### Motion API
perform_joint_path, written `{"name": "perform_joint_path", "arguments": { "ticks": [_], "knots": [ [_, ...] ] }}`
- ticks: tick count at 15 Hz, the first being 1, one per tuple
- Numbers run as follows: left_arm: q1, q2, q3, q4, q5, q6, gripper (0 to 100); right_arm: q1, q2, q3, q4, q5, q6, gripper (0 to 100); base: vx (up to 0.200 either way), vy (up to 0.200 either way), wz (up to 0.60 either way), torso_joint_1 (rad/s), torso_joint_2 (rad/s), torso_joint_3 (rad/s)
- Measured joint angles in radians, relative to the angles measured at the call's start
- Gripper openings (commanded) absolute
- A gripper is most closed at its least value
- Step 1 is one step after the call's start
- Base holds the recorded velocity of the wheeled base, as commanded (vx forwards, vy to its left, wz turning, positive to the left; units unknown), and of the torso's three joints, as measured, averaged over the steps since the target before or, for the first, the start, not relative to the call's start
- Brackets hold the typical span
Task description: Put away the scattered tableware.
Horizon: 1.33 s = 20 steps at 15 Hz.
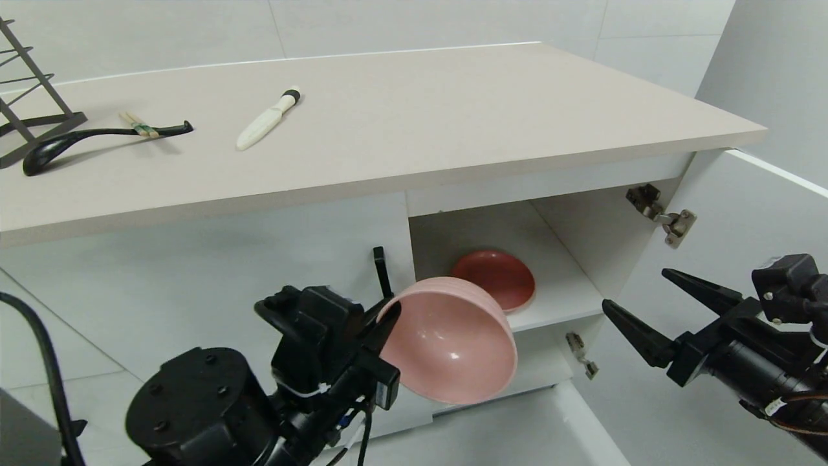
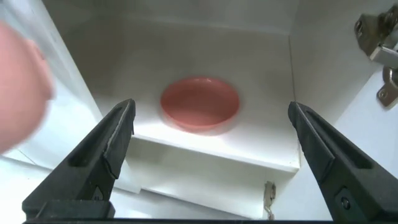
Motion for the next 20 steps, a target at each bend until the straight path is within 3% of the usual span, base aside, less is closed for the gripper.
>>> {"name": "perform_joint_path", "arguments": {
  "ticks": [5,9,12,16,20],
  "knots": [
    [-0.09,0.145,-0.263,-0.001,0.195,0.003,0,-0.004,-0.006,0.014,0.0,0.0,-0.087,100,0.0,0.0,0.0,0.0,0.0,0.0],
    [-0.133,0.249,-0.364,0.0,0.269,0.014,0,-0.003,-0.033,0.0,0.0,0.0,-0.087,100,0.0,0.0,0.0,0.0,0.0,0.0],
    [-0.138,0.287,-0.391,0.0,0.282,0.013,0,-0.001,-0.049,-0.009,0.0,0.0,-0.08,100,0.0,0.0,0.0,0.0,0.0,0.0],
    [-0.138,0.356,-0.531,0.0,0.283,0.005,0,0.004,-0.056,-0.042,0.0,0.0,0.081,100,0.0,0.0,0.0,0.0,0.0,0.0],
    [-0.137,0.413,-0.635,0.0,0.286,0.005,0,0.001,-0.058,-0.058,0.0,0.0,0.098,100,0.0,0.0,0.0,0.0,0.0,0.0]
  ]
}}
